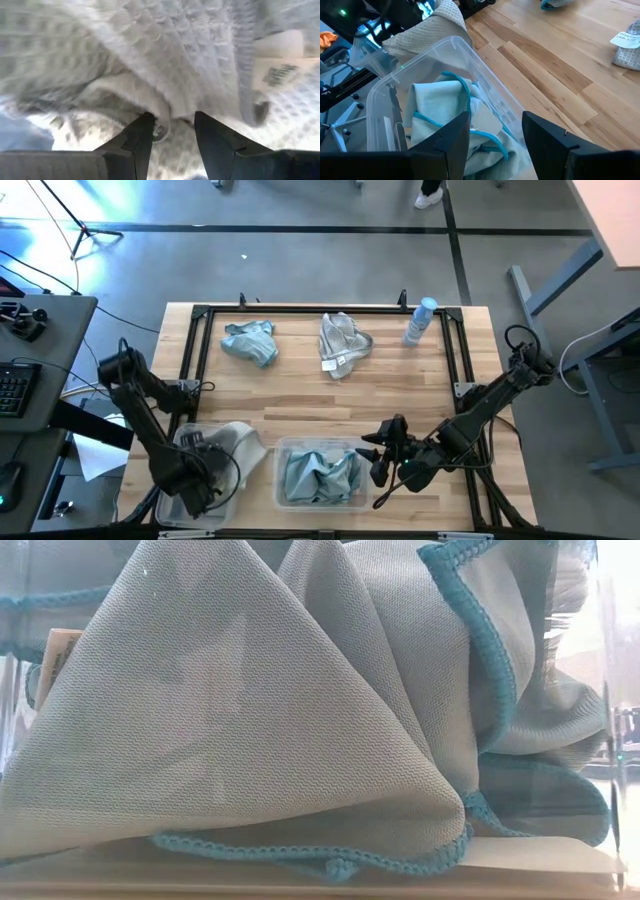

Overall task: Sort microfiber towel by color & place in baskets
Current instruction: Put the bottom left grey towel into the left transparent bin

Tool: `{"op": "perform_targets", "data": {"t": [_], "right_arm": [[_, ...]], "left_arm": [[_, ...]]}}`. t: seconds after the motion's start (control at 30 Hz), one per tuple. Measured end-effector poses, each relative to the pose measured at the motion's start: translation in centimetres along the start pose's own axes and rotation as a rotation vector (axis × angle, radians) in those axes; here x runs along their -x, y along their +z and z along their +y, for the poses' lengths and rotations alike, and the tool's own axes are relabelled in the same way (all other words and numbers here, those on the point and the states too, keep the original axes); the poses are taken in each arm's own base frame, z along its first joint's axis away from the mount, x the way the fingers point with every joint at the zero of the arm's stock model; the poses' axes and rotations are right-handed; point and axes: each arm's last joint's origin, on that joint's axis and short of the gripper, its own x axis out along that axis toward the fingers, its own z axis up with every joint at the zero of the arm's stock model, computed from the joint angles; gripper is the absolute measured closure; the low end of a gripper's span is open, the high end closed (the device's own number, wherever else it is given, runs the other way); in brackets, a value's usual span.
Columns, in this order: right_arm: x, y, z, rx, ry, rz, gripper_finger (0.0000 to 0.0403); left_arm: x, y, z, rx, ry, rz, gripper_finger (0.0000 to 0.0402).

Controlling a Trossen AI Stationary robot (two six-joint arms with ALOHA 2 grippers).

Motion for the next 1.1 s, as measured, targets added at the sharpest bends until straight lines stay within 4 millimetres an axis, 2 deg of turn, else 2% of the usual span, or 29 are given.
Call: {"op": "perform_targets", "data": {"t": [0.27,0.47,0.57,0.73,0.93,1.1], "right_arm": [[0.0,0.0,0.0,0.003,-0.004,0.0,0.0226],[0.0,0.0,-0.1,0.006,-0.018,-0.02,0.0226],[0.0,0.0,-0.1,0.008,-0.021,-0.019,0.0226],[0.0,0.0,-0.1,0.009,-0.021,-0.018,0.0226],[0.0,0.0,-0.1,0.009,-0.021,-0.019,0.0226],[0.0,0.0,-0.1,0.009,-0.021,-0.019,0.0226]], "left_arm": [[5.2,-0.2,1.3,-0.001,-0.009,-0.017,0.0274],[8.8,-0.3,2.2,0.0,-0.085,-0.041,0.0302],[10.2,-0.3,2.5,-0.012,-0.146,-0.056,0.0329],[11.3,-0.4,2.9,-0.012,-0.186,-0.066,0.0394],[11.3,-0.4,3.0,0.013,-0.186,-0.063,0.0399],[11.5,-0.1,2.3,0.095,-0.262,-0.094,0.0398]]}}
